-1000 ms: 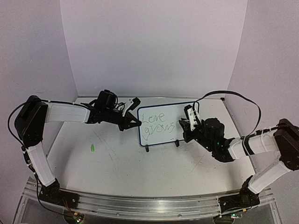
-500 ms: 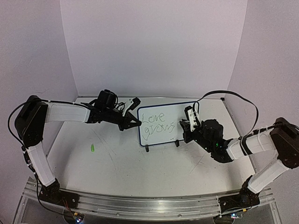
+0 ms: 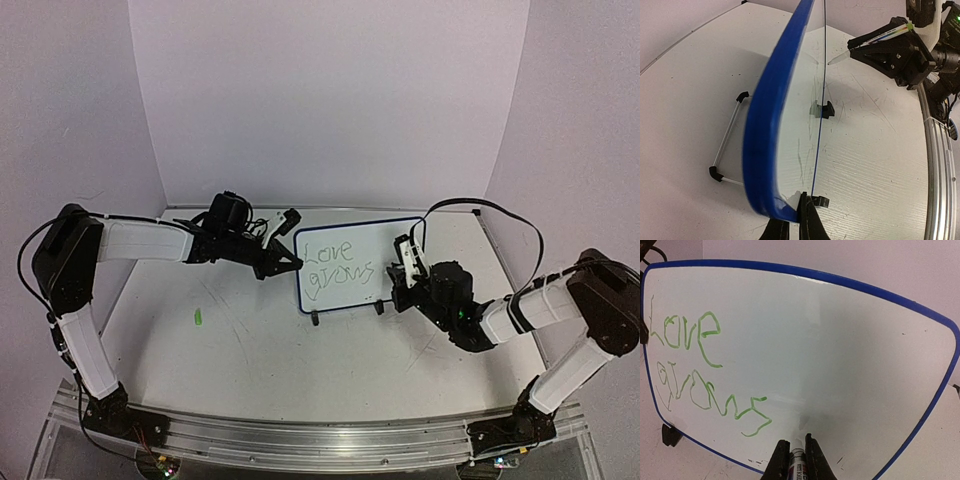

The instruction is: Write a sentence on the whiteboard

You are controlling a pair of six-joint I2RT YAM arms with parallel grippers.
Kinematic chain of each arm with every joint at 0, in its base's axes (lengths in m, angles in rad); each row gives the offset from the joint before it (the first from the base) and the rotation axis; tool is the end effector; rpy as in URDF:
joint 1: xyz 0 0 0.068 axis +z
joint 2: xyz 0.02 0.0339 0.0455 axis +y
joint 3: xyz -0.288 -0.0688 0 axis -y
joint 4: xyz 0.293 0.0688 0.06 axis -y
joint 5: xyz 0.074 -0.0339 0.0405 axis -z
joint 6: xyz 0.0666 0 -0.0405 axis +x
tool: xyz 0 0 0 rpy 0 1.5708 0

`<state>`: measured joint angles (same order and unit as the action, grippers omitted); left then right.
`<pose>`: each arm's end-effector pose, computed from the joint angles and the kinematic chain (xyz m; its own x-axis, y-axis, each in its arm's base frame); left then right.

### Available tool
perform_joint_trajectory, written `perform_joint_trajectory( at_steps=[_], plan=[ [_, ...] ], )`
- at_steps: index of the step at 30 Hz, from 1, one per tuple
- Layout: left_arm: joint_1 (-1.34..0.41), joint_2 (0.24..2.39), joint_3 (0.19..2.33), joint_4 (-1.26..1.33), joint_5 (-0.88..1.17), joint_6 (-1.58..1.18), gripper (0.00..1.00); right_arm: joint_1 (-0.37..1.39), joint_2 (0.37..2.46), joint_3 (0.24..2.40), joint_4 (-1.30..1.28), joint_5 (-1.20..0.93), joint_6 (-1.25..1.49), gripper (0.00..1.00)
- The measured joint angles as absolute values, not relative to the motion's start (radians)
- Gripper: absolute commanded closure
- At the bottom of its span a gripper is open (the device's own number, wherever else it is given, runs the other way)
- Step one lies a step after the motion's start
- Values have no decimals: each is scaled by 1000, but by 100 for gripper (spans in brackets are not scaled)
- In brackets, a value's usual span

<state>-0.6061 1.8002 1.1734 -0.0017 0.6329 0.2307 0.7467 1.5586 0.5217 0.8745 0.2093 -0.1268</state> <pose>0.3567 -0.2952 0.1956 -0.2755 0.4153 -0.8670 0.9405 0.3032 -0.1536 0.2696 0.2307 0.1573 -0.0527 -0.2173 -0.9747 -0.5248 0.8364 -0.1581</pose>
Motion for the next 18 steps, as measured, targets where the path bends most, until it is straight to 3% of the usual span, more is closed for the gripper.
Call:
perform_joint_trajectory(
  at_steps=[18],
  plan=[
    [-603, 1806, 1178, -3, 634, 224, 100, 747, 1600, 555, 898, 240, -137, 100]
  ],
)
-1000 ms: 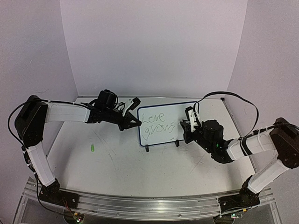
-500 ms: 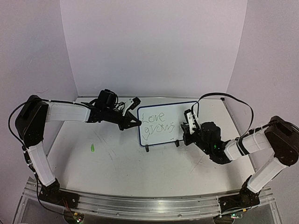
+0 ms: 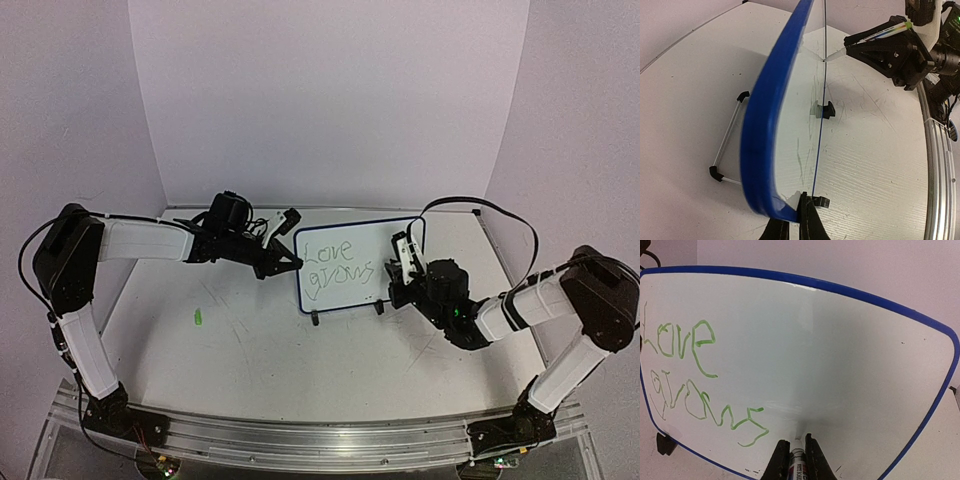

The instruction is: Write a sentence on the whiteboard

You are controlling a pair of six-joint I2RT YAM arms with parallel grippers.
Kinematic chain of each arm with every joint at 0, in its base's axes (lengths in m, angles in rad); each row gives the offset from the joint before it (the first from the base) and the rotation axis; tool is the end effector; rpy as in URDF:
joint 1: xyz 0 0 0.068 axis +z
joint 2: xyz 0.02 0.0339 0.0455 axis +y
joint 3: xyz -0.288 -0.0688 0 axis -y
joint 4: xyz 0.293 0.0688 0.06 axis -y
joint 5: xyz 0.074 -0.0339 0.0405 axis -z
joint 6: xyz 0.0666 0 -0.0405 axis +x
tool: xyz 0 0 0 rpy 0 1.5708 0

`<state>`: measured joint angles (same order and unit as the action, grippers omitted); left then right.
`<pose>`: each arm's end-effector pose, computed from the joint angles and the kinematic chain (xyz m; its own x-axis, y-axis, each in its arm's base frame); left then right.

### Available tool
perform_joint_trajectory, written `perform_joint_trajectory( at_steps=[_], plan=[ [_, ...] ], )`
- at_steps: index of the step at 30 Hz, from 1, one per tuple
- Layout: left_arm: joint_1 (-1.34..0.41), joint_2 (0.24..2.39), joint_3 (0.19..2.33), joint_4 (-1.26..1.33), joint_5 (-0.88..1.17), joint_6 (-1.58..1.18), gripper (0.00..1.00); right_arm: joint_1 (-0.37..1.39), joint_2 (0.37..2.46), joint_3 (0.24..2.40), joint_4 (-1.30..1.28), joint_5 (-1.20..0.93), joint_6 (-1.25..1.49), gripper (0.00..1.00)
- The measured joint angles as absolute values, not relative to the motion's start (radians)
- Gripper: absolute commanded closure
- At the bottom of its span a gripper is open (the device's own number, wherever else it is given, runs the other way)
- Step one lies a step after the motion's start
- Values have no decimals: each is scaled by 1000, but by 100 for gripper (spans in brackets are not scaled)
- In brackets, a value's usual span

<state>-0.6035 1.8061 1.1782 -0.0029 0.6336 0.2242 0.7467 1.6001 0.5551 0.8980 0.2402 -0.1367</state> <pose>0.3585 -0.2950 0.1947 -0.2842 0.4135 -0.8650 0.9377 0.3080 -0.1609 0.2783 0.2360 0.1578 -0.0401 -0.2175 -0.9752 -0.4971 0.8510 -0.1693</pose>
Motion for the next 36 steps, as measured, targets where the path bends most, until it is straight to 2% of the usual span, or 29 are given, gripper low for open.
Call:
perform_joint_trajectory(
  at_steps=[36],
  plan=[
    [-595, 1823, 1191, -7, 625, 204, 100, 747, 1650, 578, 910, 198, -98, 100]
  ],
)
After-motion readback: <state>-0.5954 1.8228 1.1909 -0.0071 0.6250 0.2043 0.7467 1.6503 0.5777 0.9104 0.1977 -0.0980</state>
